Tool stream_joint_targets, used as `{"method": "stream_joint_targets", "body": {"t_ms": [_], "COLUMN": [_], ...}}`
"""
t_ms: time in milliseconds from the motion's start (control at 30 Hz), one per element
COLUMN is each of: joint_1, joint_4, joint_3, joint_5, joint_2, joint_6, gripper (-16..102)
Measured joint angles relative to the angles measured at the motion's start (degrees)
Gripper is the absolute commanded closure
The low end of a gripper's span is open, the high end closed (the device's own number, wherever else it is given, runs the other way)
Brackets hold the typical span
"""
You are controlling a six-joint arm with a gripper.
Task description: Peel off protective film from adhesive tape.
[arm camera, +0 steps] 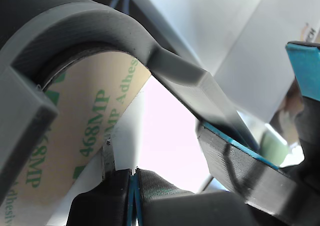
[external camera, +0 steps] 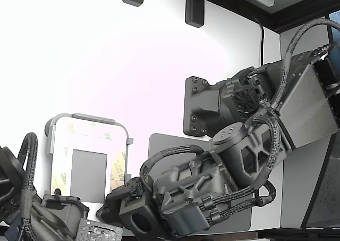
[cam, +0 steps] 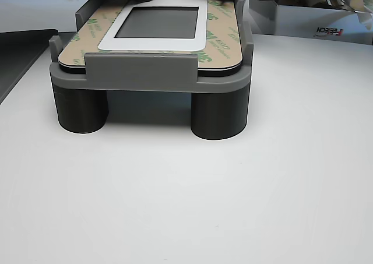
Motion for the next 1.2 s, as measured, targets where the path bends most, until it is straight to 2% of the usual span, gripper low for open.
{"method": "stream_joint_targets", "body": {"t_ms": [1200], "joint_1": [0.09], "joint_4": [0.0], "joint_3": [-0.88], "joint_5": [-0.35], "joint_2": [0.53], "joint_6": [0.53], "gripper": [97]}}
